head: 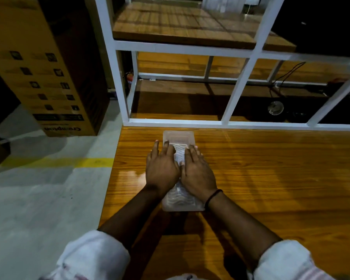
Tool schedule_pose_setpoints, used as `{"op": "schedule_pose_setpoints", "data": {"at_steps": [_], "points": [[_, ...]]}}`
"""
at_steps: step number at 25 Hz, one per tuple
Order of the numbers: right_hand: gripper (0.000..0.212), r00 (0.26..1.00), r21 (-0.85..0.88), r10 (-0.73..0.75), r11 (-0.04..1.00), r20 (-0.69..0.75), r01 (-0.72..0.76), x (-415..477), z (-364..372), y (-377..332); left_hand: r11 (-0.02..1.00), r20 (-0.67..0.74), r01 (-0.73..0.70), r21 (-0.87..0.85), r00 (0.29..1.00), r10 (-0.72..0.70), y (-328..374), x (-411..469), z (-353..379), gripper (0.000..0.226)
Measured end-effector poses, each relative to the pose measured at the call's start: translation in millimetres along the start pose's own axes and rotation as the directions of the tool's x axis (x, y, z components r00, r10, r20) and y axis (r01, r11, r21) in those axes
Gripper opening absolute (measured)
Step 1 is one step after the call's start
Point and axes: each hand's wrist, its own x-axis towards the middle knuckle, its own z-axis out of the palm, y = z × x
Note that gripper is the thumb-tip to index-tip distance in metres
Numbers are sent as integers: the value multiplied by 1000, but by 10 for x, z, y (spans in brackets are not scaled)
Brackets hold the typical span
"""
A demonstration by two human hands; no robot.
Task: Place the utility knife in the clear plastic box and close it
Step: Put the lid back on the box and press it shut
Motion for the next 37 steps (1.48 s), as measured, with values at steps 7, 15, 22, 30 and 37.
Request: {"op": "schedule_pose_setpoints", "data": {"at_steps": [7, 15, 22, 30, 37], "points": [[49, 993, -178, -14, 984, -114, -6, 470, -199, 27, 991, -79, 21, 131, 997, -11, -12, 323, 90, 49], [51, 997, 12, -28, 999, -69, 29, 655, -72, 123, 995, 91, 10, 95, 996, -19, -101, 530, 136, 70], [60, 1000, 12, 8, 1000, -19, -8, 678, -22, 144, 995, 68, 20, 103, 997, -27, -105, 528, 122, 71], [67, 998, 140, -40, 990, 55, 32, 122, -156, 35, 984, -96, -15, 179, 995, 32, 81, 156, -132, 58], [60, 995, -33, -86, 996, 48, 88, -443, -33, -23, 989, 52, -5, -149, 999, 13, 55, -635, 25, 58]]}}
